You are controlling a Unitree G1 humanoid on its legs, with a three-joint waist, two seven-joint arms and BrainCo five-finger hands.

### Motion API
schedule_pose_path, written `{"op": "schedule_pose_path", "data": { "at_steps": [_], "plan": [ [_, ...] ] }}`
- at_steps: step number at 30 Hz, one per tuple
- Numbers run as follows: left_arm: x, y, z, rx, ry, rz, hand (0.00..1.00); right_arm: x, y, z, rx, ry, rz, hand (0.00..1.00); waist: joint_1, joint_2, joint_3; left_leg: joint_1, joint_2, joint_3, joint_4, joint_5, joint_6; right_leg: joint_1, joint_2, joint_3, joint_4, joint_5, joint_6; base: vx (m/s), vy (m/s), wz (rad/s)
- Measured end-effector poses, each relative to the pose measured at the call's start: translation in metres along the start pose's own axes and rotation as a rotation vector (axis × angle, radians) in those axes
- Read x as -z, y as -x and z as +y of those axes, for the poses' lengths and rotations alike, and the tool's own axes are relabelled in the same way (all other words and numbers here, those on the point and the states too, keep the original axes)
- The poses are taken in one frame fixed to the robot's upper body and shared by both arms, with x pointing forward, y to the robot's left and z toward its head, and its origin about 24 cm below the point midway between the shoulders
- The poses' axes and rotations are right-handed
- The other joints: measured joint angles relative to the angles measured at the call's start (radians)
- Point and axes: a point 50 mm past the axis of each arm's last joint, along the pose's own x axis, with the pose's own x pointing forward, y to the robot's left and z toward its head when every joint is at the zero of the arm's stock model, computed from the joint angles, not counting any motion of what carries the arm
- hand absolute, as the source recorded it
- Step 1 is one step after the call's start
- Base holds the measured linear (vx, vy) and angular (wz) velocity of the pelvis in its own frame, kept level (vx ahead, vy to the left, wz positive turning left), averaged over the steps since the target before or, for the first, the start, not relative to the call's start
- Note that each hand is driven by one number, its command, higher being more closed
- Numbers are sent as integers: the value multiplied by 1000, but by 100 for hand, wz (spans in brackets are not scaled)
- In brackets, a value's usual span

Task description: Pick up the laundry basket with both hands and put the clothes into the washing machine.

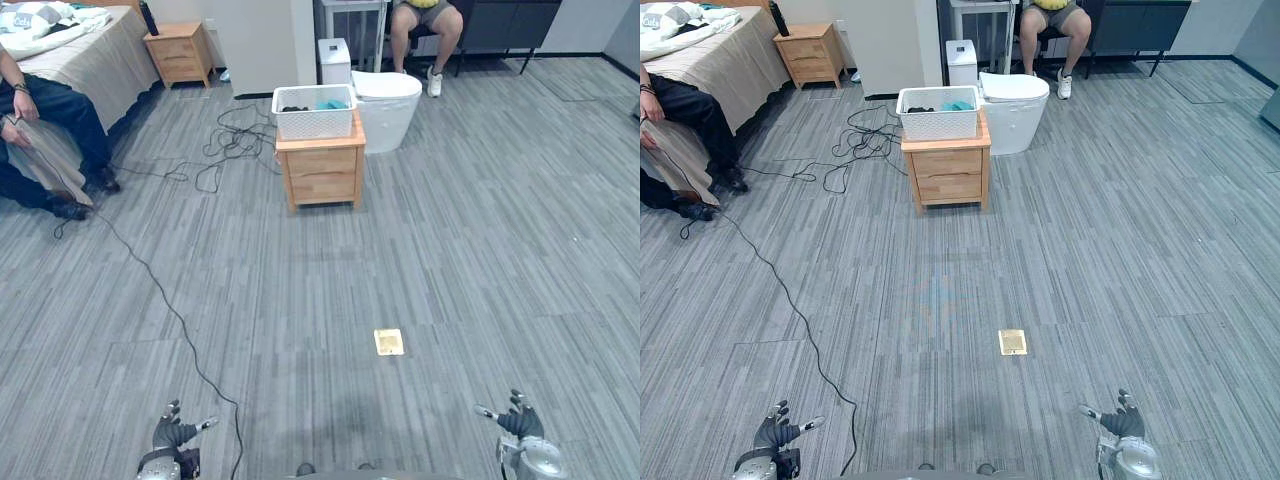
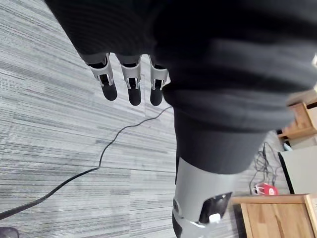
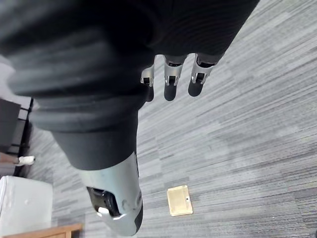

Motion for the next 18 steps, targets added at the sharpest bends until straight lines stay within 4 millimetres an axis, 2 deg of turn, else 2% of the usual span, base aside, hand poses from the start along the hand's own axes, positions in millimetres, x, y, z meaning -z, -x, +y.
{"op": "schedule_pose_path", "data": {
  "at_steps": [4, 12, 18],
  "plan": [
    [8, 0, 5, -23, 15, 41, 0, 4, -1, -5, 28, -50, 27, 0, 0, -1, -1, 1, 0, 0, -5, 0, 0, 0, 0, 0, -2, 0, -1, 0, 0, 0],
    [10, 1, 5, -24, 16, 52, 0, 2, -3, -7, 45, -82, 24, 0, 0, -1, 0, 4, -3, 1, -14, 0, 0, 3, -1, 0, -4, 0, -1, 0, 0, 0],
    [15, 3, -3, -8, 31, 72, 0, 1, -3, -3, 39, -95, 24, 0, 1, -3, 1, 4, -3, 1, -16, 0, 0, 3, -1, 0, -5, 0, -1, 0, 0, 0]
  ]
}}
